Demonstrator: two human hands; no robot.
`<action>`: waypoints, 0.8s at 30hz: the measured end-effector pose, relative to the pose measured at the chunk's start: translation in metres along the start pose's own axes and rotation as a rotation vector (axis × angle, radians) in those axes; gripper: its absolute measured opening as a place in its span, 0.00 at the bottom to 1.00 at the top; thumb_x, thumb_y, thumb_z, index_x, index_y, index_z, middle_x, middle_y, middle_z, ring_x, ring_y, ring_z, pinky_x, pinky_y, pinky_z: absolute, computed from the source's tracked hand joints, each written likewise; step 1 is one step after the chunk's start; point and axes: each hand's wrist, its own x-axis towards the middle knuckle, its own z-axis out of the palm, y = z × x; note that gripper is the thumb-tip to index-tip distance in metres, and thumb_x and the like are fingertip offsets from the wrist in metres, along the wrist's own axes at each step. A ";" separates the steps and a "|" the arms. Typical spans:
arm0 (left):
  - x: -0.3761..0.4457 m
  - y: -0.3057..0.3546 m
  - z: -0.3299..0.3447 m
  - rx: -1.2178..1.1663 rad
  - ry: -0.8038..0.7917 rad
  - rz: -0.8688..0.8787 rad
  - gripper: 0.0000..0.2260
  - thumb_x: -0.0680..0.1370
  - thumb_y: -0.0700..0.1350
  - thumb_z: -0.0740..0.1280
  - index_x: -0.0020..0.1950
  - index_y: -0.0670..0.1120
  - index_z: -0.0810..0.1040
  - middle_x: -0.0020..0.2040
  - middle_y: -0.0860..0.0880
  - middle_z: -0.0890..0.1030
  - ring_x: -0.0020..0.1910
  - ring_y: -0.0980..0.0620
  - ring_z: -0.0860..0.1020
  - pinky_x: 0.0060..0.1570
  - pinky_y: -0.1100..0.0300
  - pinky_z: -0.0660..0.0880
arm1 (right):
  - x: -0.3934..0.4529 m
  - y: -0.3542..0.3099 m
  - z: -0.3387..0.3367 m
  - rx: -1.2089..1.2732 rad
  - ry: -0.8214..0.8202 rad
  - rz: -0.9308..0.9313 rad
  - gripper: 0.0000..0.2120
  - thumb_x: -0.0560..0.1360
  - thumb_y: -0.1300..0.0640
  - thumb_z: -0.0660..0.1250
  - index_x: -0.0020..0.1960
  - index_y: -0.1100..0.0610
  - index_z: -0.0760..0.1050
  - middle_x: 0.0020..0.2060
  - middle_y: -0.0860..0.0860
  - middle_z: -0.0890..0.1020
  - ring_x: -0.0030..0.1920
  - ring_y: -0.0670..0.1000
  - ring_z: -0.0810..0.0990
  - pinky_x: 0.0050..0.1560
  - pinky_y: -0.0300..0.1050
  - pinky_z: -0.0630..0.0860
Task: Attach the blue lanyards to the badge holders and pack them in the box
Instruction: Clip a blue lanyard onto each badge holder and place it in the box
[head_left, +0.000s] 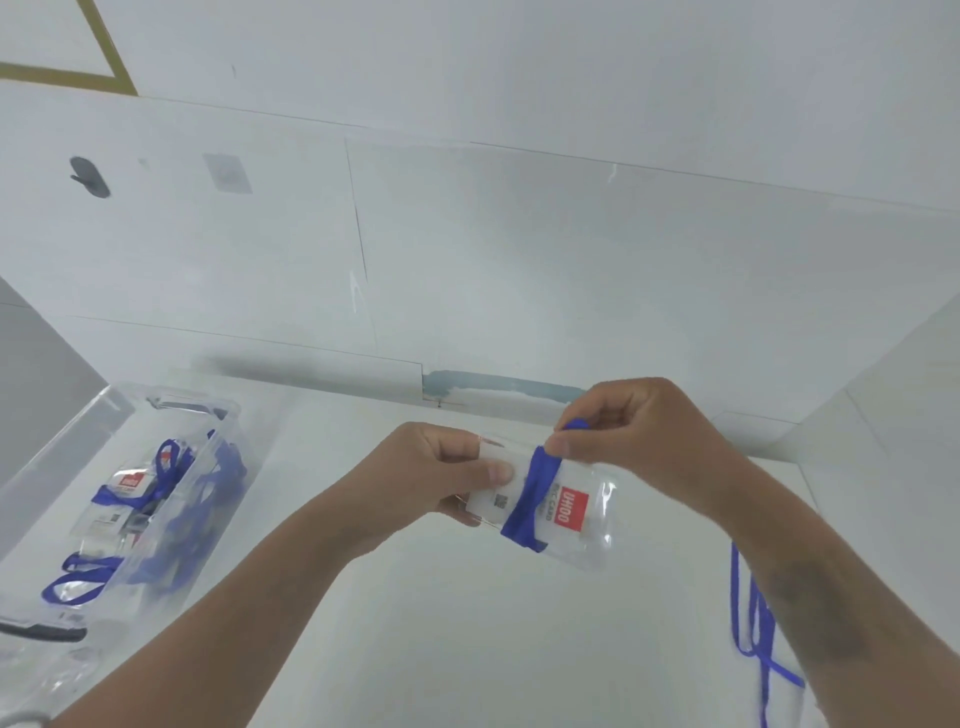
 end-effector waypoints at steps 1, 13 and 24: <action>-0.002 0.000 0.000 -0.076 -0.037 0.004 0.05 0.74 0.45 0.72 0.46 0.46 0.87 0.47 0.47 0.86 0.43 0.49 0.83 0.41 0.59 0.80 | 0.002 0.007 0.001 0.192 -0.021 0.038 0.04 0.66 0.62 0.77 0.37 0.55 0.83 0.32 0.49 0.84 0.31 0.45 0.80 0.35 0.36 0.75; 0.009 -0.008 0.051 -0.714 0.283 -0.082 0.05 0.78 0.43 0.69 0.51 0.44 0.84 0.48 0.46 0.86 0.39 0.52 0.83 0.44 0.60 0.79 | -0.004 0.051 0.048 1.098 0.128 0.073 0.20 0.71 0.40 0.69 0.52 0.54 0.85 0.54 0.56 0.84 0.51 0.55 0.83 0.50 0.50 0.80; 0.015 -0.006 0.045 -0.271 0.338 -0.074 0.09 0.77 0.44 0.71 0.57 0.48 0.82 0.50 0.48 0.86 0.50 0.50 0.84 0.54 0.53 0.81 | 0.000 0.061 0.009 0.347 0.015 0.126 0.08 0.78 0.58 0.68 0.56 0.57 0.80 0.47 0.54 0.86 0.49 0.54 0.84 0.50 0.49 0.79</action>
